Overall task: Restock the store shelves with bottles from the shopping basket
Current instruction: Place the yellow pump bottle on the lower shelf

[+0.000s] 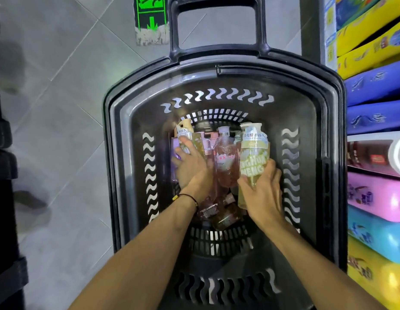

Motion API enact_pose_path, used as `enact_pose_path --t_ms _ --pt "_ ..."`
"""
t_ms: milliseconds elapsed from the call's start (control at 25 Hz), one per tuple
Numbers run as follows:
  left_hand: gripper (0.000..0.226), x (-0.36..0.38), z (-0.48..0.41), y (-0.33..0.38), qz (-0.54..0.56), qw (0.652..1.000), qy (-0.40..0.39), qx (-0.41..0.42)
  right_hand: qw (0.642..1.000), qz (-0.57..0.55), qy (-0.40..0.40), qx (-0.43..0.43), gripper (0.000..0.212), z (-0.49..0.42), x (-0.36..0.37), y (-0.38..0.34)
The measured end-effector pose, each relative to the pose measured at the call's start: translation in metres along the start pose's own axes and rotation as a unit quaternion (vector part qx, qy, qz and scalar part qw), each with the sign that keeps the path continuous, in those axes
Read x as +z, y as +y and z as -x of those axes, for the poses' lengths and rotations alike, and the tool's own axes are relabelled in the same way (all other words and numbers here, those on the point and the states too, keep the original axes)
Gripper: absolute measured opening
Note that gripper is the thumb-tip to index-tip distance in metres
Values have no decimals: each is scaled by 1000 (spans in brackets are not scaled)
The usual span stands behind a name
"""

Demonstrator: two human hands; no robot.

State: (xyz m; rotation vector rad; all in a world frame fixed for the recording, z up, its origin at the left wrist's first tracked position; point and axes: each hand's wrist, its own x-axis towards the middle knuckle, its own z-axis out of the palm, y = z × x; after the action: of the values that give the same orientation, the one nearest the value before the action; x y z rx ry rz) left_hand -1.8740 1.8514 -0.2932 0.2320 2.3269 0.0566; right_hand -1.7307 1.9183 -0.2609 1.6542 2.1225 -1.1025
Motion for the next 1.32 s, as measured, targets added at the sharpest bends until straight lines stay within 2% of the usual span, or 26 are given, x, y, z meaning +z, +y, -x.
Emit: enact_pose_path --t_ms 80,200,240,360,440,520,560,680,800,920,1040,1120,1240,1320 --pt "113 10 -2 0 27 999 43 -19 1000 -17 -6 7 73 2 -2 1" --pt "119 16 -11 -13 147 985 27 -86 999 -40 -17 -2 74 7 -9 -1" --pt "112 13 -10 -17 180 979 6 -99 999 -49 -20 -13 76 10 -13 -3" --pt "67 -9 18 -22 341 934 -53 -93 993 -107 -45 -28 81 24 -33 -17" --pt "59 -29 49 -20 419 903 -82 -54 983 -170 -72 -18 68 37 -53 -31" --pt "58 -59 87 -18 466 880 -87 -22 976 -201 -83 -17 45 56 -81 -47" --pt "58 -77 107 -16 471 878 -86 -7 972 -218 -82 -14 40 68 -97 -54" --pt "66 -142 162 -16 466 878 -106 21 961 -263 -87 -19 54 113 -150 -87" --pt "80 -208 221 -14 463 876 -127 51 954 -290 -63 -35 51 157 -199 -113" --pt "87 -283 300 -6 460 877 -100 96 951 -295 -57 -68 57 210 -261 -148" --pt "88 -340 377 2 487 861 -43 138 941 -316 -77 -91 89 267 -321 -176" --pt "90 -372 424 7 488 858 -10 160 942 -310 -61 -118 105 302 -359 -192" --pt "83 -419 495 17 492 845 45 206 926 -330 -38 -180 97 354 -416 -215" --pt "81 -445 537 22 490 834 55 245 914 -341 -24 -216 96 384 -450 -227"
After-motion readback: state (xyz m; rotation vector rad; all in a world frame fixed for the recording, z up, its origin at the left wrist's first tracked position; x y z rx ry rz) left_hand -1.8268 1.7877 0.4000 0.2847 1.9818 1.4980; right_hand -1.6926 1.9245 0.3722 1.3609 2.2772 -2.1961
